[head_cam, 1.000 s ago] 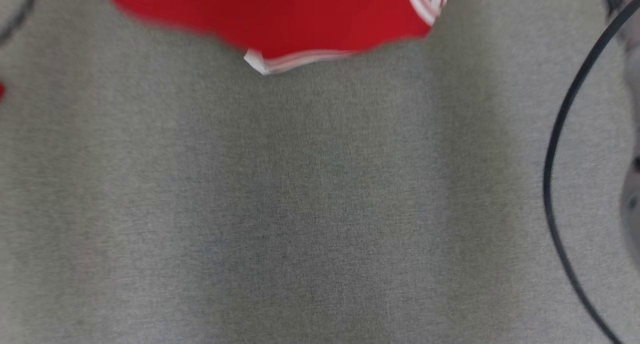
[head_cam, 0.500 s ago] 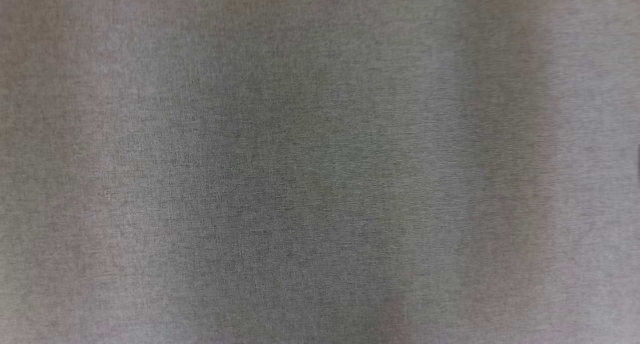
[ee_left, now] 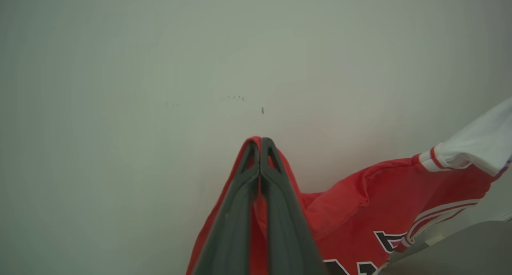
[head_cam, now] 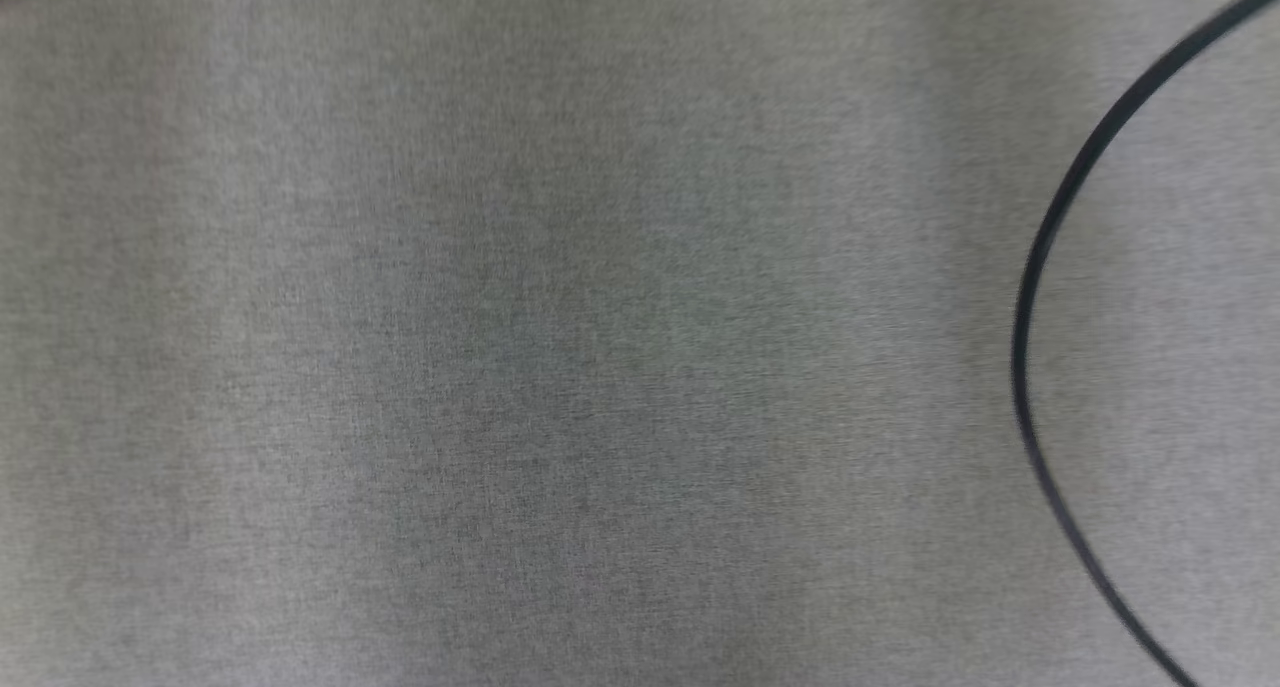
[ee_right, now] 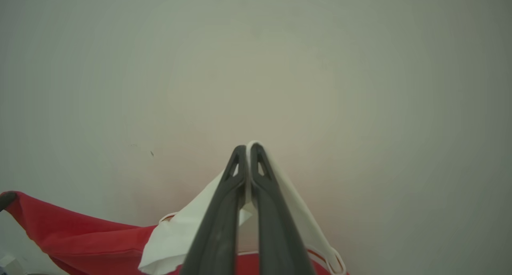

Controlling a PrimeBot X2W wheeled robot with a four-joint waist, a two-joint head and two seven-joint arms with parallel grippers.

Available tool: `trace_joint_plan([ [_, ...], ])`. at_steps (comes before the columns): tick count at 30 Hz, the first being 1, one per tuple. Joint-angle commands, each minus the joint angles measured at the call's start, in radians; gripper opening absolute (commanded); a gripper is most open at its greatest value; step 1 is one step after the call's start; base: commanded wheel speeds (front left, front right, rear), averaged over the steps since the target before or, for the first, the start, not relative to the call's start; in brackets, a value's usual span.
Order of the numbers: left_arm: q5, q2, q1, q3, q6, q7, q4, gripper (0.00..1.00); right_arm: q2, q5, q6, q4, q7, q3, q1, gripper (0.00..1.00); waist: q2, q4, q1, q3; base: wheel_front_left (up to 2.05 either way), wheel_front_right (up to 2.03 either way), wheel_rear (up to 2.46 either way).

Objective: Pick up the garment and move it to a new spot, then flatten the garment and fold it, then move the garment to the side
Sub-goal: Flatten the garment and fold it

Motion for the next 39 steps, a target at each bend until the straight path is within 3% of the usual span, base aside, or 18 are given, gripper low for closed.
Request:
trace_joint_plan([
  [1, -0.041, 0.018, 0.073, 0.004, 0.001, -0.012, -0.034, 0.00, -0.033, 0.048, 0.001, -0.055, -0.011, 0.031, 0.080, 0.00, -0.0001, -0.016, 0.0000, -0.063, 0.00, 0.00, 0.00],
  [9, -0.166, 0.082, 0.436, 0.050, 0.005, -0.028, -0.210, 0.00, -0.158, 0.221, 0.001, -0.294, -0.030, 0.127, 0.466, 0.00, -0.0001, -0.020, 0.0000, -0.195, 0.00, 0.00, 0.00],
  [14, -0.228, 0.120, 0.742, 0.113, 0.063, -0.035, -0.404, 0.00, -0.236, 0.301, 0.001, -0.442, -0.033, 0.119, 0.769, 0.00, -0.0001, -0.017, 0.0000, -0.274, 0.00, 0.00, 0.00],
  [15, -0.257, 0.129, 0.866, 0.142, 0.094, -0.034, -0.495, 0.00, -0.255, 0.327, 0.001, -0.494, -0.032, 0.101, 0.883, 0.00, -0.0001, -0.017, 0.0000, -0.296, 0.00, 0.00, 0.00],
  [21, -0.301, 0.125, 1.235, 0.204, 0.191, -0.034, -0.745, 0.00, -0.291, 0.391, 0.001, -0.626, 0.011, 0.029, 1.219, 0.00, -0.0001, -0.001, 0.0000, -0.348, 0.00, 0.00, 0.00],
  [24, -0.299, 0.110, 1.376, 0.238, 0.222, -0.034, -0.811, 0.00, -0.298, 0.400, 0.001, -0.677, 0.044, -0.013, 1.372, 0.00, -0.0001, 0.004, 0.0000, -0.375, 0.00, 0.00, 0.00],
  [31, -0.246, 0.074, 1.617, 0.274, 0.244, -0.034, -0.867, 0.00, -0.294, 0.382, 0.001, -0.772, 0.155, -0.129, 1.676, 0.00, -0.0001, 0.004, 0.0000, -0.428, 0.00, 0.00, 0.00],
  [39, -0.147, 0.050, 1.822, 0.332, 0.274, -0.035, -0.882, 0.00, -0.226, 0.279, 0.001, -0.921, 0.356, -0.249, 1.939, 0.00, -0.0001, -0.014, 0.0000, -0.463, 0.00, 0.00, 0.00],
])
